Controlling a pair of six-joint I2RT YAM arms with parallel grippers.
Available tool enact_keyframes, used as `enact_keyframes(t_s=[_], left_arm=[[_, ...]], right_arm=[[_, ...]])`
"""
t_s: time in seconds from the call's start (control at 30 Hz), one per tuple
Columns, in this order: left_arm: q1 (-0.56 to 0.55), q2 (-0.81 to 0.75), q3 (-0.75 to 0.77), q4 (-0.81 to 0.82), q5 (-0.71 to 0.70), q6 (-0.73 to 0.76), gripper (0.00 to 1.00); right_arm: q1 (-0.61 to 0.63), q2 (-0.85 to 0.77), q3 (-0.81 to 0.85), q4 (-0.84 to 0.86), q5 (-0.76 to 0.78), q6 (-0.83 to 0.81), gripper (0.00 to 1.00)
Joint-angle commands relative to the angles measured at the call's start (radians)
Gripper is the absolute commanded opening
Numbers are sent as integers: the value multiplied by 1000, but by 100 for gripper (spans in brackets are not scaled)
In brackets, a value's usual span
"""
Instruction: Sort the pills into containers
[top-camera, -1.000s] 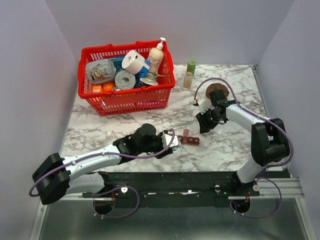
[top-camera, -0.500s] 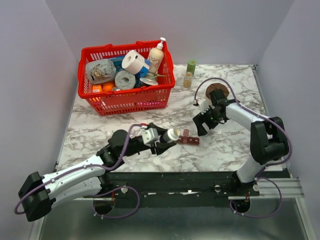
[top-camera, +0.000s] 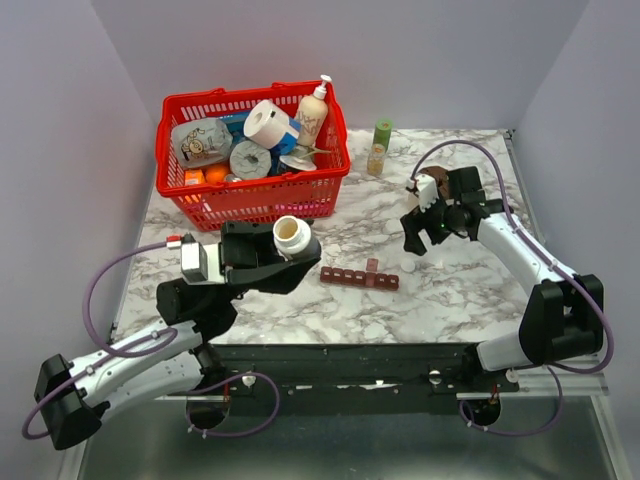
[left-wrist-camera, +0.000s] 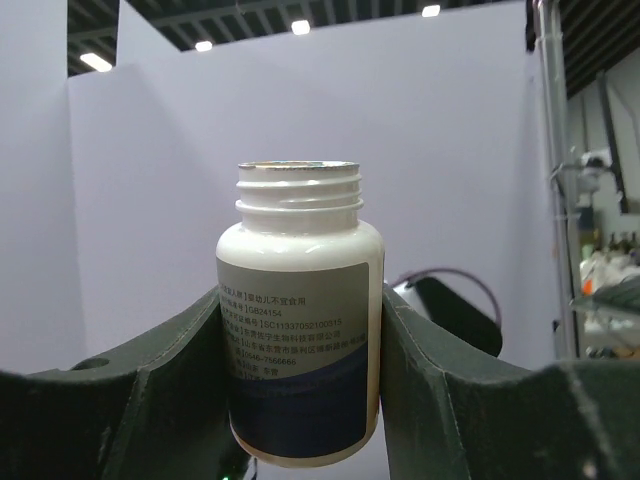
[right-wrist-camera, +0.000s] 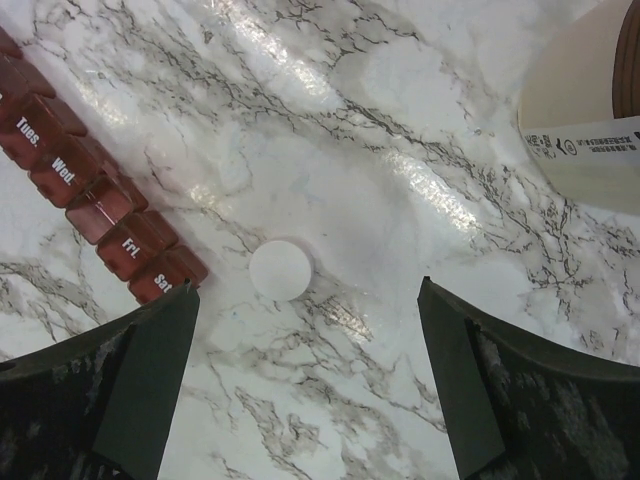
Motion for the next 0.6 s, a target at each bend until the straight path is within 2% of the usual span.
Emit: enact_keyframes(t_s=[0.0,0.07,0.1,0.17,0.2,0.23,0.27,0.3,0.33,0.4,0.43,0.47,0.53,0.57], left_arm=[[63,62,35,279,-106,-185,0],[92,129,87,305,-29,-356,0],[52,160,168,321,45,-393,0],[44,159,155,294,56,-356,0],[116,139,83,215,14,-355,0],[167,131,43,226,-64,-393,0],[216,186,18,296,-54,-476,0],[262,230,38,467,-32,-631,0],[265,272,68,518,19,-674,0],[282,312,90,463,70,-658,0],[382,324,83,451,67,-700,0],[437,392,83,467,79,-764,0],[495,451,159,520,136,-904,0],[476,468,187,517,169,-897,0]], right_arm=[[-8,2,-13,12,-41,-6,100],[-10,1,-15,10,-41,-5,100],[-11,-2,-19,10,-43,-5,100],[-14,-1,-19,12,-46,-6,100],[-14,1,-15,13,-46,-5,100],[-13,4,-13,9,-46,-3,100],[-16,4,-15,9,-49,-3,100],[-14,1,-18,10,-52,-2,100],[-14,-1,-19,10,-55,-3,100],[-16,9,-19,10,-53,-2,100],[-16,10,-15,9,-50,0,100],[-16,13,-13,7,-52,0,100],[-16,7,-19,9,-59,0,100],[-16,6,-22,10,-58,0,100]])
